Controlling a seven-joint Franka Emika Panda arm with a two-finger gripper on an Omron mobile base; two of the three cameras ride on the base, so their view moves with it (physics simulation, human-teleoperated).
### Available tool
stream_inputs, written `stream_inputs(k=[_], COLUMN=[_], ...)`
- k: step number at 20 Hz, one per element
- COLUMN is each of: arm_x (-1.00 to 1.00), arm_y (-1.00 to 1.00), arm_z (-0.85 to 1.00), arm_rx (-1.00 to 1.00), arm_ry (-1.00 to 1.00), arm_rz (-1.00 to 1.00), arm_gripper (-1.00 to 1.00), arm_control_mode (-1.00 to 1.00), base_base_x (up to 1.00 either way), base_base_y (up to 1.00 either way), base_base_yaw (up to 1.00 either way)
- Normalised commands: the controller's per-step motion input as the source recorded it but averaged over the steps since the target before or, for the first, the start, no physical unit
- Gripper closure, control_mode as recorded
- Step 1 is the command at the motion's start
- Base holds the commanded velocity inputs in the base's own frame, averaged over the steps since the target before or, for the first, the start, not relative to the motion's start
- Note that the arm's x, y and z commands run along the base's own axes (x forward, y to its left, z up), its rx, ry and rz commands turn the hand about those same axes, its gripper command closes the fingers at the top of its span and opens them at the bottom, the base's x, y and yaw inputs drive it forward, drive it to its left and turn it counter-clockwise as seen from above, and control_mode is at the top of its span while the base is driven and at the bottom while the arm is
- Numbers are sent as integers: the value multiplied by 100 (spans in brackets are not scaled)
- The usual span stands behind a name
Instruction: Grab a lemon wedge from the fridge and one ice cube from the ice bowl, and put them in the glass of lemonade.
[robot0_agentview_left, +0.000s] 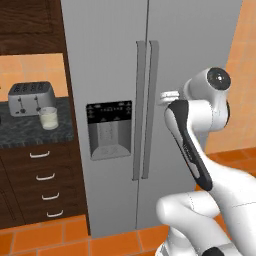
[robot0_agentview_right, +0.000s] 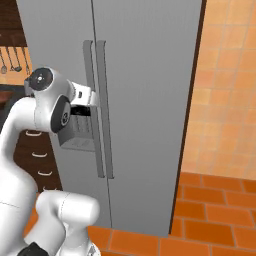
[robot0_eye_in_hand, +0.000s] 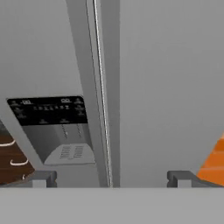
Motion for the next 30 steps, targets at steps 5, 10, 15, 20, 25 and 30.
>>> stream_inputs(k=[5,10,15,20,25,30], arm_x=[96,44,34,63,46,47], arm_y=[6,2,0,0,-10,-17], arm_z=[20,65,-38,-52,-23,-8], arm_rx=[9,-16,-1,1,4,1], arm_ry=[19,18,3,-7,-7,0], arm_rz=[-6,-1,0,1,9,14], arm_gripper=[-100,-100,-100,-100,-100,-100], arm_control_mode=[-100,-100,-100,-100,-100,-100], base_base_x=[0,0,0,0,0,0], base_base_y=[0,0,0,0,0,0], base_base_yaw=[0,0,0,0,0,0])
